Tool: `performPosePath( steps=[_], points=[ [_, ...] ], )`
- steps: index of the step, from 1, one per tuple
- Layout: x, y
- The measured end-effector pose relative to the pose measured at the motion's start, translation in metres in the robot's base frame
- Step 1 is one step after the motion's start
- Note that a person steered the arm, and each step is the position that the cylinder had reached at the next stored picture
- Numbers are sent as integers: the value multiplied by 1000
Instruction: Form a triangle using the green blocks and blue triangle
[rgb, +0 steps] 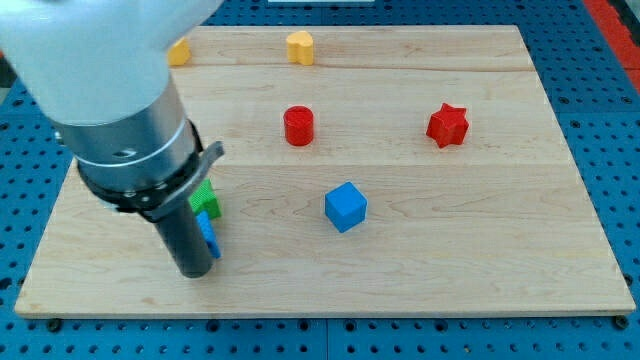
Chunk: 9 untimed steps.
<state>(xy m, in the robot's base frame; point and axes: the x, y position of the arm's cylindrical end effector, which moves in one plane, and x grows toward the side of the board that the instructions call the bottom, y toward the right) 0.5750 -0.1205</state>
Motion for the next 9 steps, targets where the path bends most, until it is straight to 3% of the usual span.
performPosePath(
  steps=[3, 7, 9],
  points=[
    [-9, 8],
    [-79, 6],
    [-106, 98]
  ],
)
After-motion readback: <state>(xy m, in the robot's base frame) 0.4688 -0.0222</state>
